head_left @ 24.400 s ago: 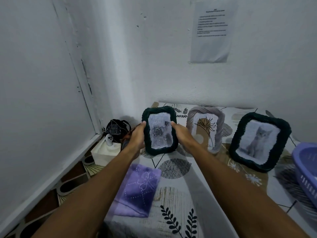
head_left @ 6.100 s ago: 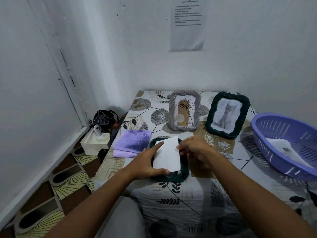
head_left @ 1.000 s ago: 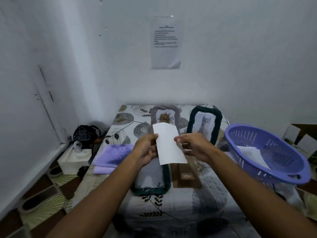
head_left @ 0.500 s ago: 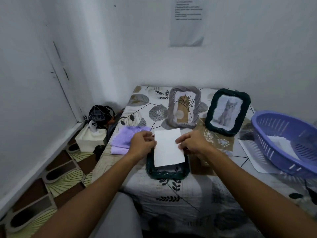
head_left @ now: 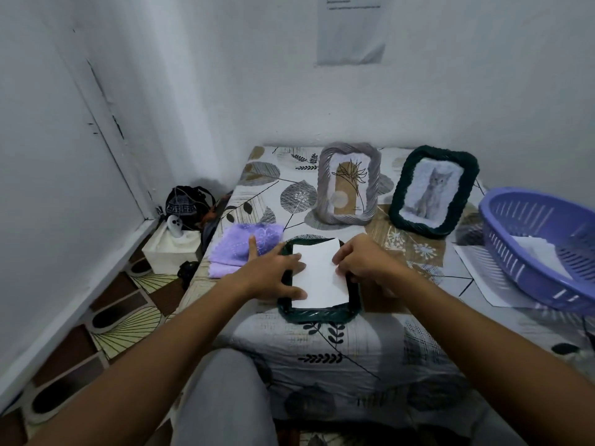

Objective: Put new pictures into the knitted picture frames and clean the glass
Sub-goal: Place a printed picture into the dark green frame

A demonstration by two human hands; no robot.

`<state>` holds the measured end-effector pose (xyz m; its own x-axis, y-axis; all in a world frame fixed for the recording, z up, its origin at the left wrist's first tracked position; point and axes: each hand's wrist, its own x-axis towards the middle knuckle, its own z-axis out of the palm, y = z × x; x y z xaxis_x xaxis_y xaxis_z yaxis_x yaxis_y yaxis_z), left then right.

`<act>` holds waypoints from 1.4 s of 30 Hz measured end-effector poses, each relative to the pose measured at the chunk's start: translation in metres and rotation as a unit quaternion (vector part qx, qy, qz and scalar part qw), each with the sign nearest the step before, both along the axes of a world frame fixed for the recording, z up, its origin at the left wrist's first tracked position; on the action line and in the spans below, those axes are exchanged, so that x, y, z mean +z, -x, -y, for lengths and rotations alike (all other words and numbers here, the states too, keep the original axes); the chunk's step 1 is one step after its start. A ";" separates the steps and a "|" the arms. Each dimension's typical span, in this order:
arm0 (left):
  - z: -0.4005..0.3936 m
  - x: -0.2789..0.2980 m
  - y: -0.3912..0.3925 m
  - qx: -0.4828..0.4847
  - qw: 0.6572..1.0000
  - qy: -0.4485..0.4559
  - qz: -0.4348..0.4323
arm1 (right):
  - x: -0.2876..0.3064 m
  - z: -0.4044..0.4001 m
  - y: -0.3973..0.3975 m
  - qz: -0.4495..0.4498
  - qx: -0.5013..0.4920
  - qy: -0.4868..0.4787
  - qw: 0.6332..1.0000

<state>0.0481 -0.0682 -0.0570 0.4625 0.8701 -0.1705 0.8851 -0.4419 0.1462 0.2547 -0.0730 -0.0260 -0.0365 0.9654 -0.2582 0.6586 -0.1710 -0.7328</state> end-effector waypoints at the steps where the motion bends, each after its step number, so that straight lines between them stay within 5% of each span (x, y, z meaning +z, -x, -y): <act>1: 0.000 -0.001 0.000 0.001 1.000 0.001 0.001 | -0.001 -0.001 -0.001 0.029 0.016 -0.012 0.999; 7: -0.003 0.000 0.001 0.000 1.000 0.010 0.012 | -0.005 -0.006 -0.007 0.185 0.093 -0.077 0.975; 15: -0.010 -0.001 0.006 -0.011 0.999 0.042 0.003 | -0.001 0.004 -0.015 0.280 0.247 -0.045 0.926; 42: -0.019 0.009 0.007 -0.036 0.997 0.048 -0.048 | -0.012 -0.019 -0.026 0.311 0.295 0.003 0.903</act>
